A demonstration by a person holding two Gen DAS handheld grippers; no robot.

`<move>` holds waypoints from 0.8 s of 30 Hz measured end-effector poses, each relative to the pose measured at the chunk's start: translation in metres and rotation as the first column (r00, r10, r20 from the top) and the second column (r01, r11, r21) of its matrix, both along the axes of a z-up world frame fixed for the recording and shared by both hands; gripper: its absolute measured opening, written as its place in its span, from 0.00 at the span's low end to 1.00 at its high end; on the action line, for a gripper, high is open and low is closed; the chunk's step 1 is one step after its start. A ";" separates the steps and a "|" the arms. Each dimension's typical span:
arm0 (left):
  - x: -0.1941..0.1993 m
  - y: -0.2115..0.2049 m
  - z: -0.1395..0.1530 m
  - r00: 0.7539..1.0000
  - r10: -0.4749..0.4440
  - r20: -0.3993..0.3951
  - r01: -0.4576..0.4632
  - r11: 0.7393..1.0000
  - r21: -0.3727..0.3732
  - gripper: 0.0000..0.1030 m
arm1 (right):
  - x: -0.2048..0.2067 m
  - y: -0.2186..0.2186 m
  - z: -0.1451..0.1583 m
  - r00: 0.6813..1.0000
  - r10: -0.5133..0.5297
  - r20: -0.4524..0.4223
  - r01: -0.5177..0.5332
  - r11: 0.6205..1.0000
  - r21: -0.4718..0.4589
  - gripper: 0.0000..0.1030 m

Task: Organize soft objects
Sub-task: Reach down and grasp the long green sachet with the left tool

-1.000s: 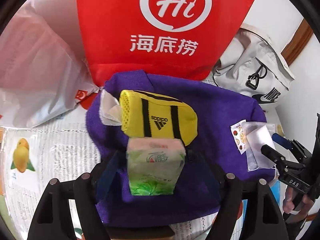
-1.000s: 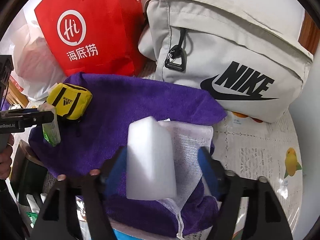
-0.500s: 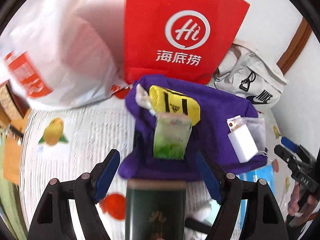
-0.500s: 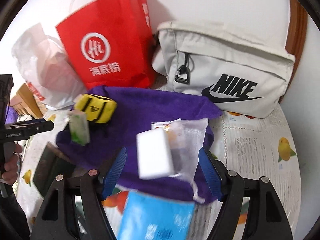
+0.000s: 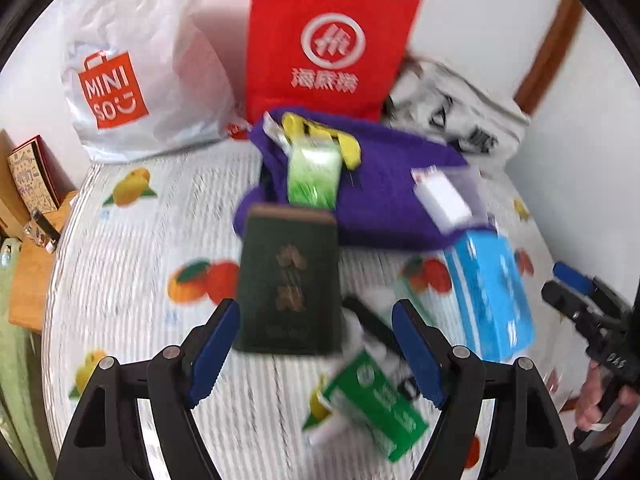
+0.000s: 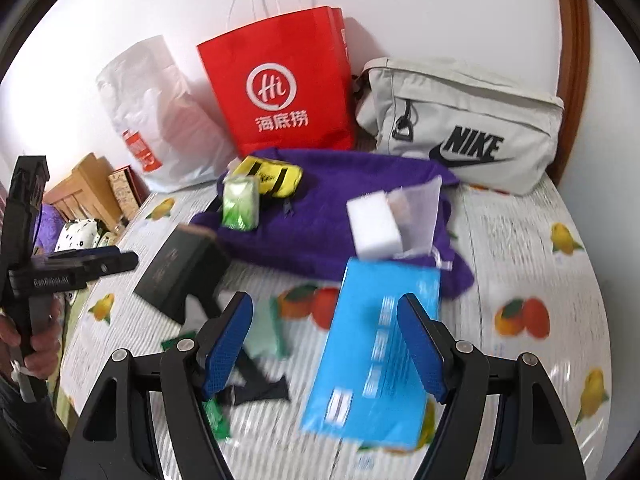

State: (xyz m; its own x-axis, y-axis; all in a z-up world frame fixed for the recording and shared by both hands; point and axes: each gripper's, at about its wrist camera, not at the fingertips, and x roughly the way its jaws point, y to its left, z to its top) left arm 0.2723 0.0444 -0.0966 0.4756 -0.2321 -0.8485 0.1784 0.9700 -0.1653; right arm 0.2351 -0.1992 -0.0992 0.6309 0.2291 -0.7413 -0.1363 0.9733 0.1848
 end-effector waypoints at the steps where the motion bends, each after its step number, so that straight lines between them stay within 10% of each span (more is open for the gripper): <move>1: -0.008 -0.005 -0.005 1.000 -0.012 -0.013 0.012 1.000 0.005 0.75 | -0.007 0.001 -0.001 1.000 0.002 -0.002 -0.002 1.000 0.000 0.72; 16: -0.071 -0.054 -0.076 0.984 0.030 -0.177 -0.041 0.997 -0.059 0.75 | -0.081 -0.032 -0.037 0.994 -0.081 -0.076 0.085 0.995 0.045 0.72; 24: -0.054 -0.066 -0.092 0.975 0.134 -0.175 -0.132 0.991 0.025 0.75 | -0.092 -0.048 -0.051 0.991 -0.093 -0.093 0.098 0.994 0.043 0.72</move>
State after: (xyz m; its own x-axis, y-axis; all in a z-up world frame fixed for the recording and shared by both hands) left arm 0.2181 -0.0217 -0.1890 0.3443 -0.1652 -0.9242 0.0167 0.9853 -0.1699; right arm 0.1428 -0.2476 -0.1497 0.5824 0.2072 -0.7861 -0.0236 0.9709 0.2384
